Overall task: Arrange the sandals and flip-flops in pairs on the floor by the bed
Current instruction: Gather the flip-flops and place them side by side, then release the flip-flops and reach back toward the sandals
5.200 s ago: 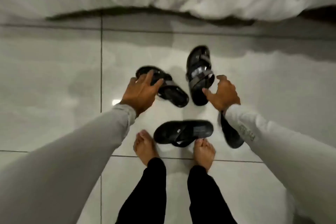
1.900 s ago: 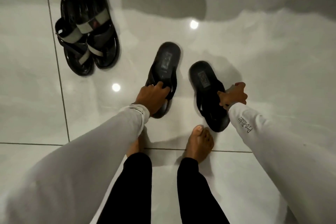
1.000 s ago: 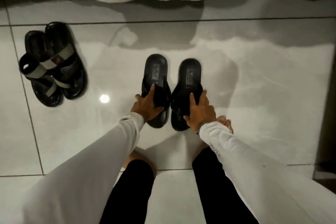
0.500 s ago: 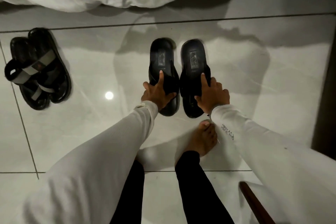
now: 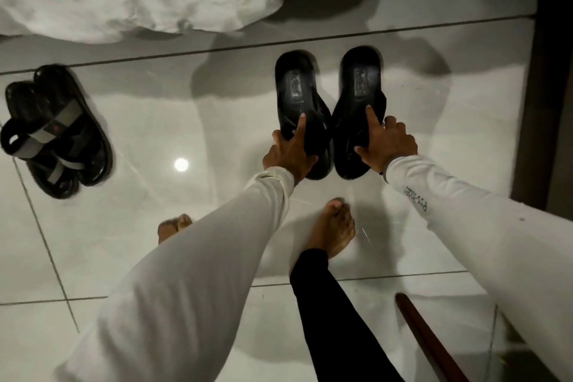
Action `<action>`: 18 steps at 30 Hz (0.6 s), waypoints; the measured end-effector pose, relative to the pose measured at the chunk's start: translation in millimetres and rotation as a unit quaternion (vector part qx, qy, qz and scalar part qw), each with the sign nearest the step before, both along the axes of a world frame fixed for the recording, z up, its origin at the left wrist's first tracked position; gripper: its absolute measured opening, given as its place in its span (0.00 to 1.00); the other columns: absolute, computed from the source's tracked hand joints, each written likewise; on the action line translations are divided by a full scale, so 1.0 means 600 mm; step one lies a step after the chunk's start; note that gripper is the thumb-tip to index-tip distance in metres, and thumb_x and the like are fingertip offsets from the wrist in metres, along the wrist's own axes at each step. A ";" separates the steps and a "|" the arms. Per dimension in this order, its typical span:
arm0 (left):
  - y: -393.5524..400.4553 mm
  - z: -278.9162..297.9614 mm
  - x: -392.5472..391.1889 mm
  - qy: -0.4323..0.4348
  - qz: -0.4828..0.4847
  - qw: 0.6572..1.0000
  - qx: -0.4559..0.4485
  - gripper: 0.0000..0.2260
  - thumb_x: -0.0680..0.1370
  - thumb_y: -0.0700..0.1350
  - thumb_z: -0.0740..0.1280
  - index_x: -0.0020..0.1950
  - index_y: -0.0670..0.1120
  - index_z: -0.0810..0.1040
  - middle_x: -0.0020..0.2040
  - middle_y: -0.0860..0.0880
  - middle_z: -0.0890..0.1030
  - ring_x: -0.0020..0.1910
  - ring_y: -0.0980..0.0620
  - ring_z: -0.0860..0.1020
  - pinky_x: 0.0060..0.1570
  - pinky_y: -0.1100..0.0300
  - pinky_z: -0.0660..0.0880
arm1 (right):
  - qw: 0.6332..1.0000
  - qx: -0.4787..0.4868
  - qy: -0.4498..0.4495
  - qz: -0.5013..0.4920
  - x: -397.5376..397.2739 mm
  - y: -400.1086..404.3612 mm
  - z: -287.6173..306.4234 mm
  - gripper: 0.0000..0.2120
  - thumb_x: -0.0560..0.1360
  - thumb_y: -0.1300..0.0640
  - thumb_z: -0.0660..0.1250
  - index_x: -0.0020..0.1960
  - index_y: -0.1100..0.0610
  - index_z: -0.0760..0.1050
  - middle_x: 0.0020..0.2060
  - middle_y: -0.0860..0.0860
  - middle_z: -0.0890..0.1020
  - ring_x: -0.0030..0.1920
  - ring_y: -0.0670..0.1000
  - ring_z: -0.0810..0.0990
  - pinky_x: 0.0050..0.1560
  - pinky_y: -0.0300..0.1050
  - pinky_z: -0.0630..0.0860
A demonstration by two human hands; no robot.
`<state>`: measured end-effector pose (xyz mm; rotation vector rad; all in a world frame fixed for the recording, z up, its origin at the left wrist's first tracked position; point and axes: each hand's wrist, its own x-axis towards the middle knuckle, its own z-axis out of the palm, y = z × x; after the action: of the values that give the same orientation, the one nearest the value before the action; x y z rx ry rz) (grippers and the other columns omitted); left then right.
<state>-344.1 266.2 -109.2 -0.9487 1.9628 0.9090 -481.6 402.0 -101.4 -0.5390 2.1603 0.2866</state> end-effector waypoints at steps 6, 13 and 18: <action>-0.053 0.060 0.158 -0.007 -0.113 0.993 -0.034 0.38 0.80 0.53 0.64 0.81 0.60 0.42 0.81 0.36 0.48 0.69 0.34 0.71 0.63 0.42 0.74 | 0.999 -0.009 0.011 0.034 0.080 -0.034 0.074 0.44 0.76 0.48 0.69 0.83 0.49 0.45 0.78 0.64 0.60 0.73 0.67 0.66 0.67 0.61 0.71; -0.242 0.101 0.386 -0.056 -0.105 0.987 -0.109 0.38 0.79 0.56 0.64 0.81 0.59 0.43 0.81 0.37 0.47 0.69 0.36 0.70 0.62 0.43 0.72 | 0.996 -0.018 0.013 0.089 0.245 -0.173 0.089 0.45 0.76 0.45 0.69 0.83 0.49 0.46 0.80 0.63 0.57 0.77 0.65 0.63 0.71 0.61 0.67; -0.391 0.112 0.525 -0.090 -0.063 0.985 -0.135 0.38 0.79 0.56 0.64 0.81 0.58 0.43 0.81 0.38 0.47 0.73 0.37 0.66 0.64 0.44 0.72 | 0.993 -0.033 -0.026 0.112 0.385 -0.321 0.080 0.44 0.78 0.45 0.67 0.83 0.49 0.43 0.81 0.61 0.55 0.78 0.64 0.61 0.70 0.60 0.68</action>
<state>-28.9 31.3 -41.9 -1.0061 1.9950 0.4750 -250.6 209.3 -53.1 -0.8211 2.0660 0.3206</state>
